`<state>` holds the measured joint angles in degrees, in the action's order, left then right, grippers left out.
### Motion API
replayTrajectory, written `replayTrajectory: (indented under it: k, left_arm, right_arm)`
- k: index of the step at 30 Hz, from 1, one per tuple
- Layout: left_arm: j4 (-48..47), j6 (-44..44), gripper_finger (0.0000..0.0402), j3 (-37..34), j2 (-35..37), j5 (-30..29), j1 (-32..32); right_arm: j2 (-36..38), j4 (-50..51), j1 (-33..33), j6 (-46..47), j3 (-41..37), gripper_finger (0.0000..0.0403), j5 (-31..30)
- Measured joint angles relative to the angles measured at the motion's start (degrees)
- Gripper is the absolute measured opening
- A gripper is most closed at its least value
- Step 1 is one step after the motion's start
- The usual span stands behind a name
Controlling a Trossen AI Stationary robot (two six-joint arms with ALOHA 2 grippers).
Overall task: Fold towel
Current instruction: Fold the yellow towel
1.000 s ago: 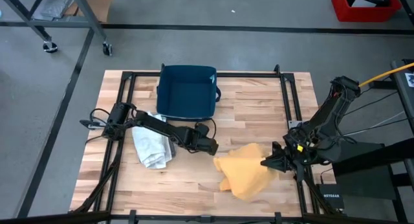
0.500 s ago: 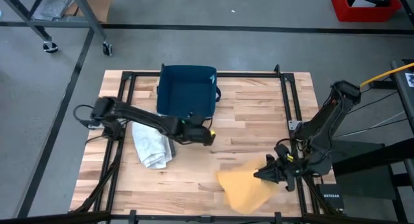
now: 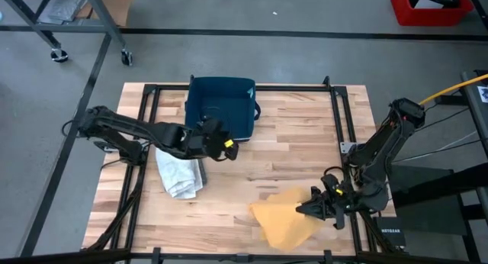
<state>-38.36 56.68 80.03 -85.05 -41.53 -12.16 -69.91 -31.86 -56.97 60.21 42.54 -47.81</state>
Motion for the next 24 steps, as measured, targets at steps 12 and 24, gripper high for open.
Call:
replayTrajectory:
  k: [12, 24]
  left_arm:
    - [-0.05, -2.92, 0.0081, 0.00, 1.33, -0.29, -0.26]
    - [-0.03, -2.84, 0.0081, 0.00, 1.33, -0.28, -3.21]
  right_arm:
    - [-0.13, 12.90, 0.04, 7.54, 0.00, 0.0010, -7.58]
    - [0.33, 41.83, 0.03, 26.54, -0.02, 0.0010, -16.35]
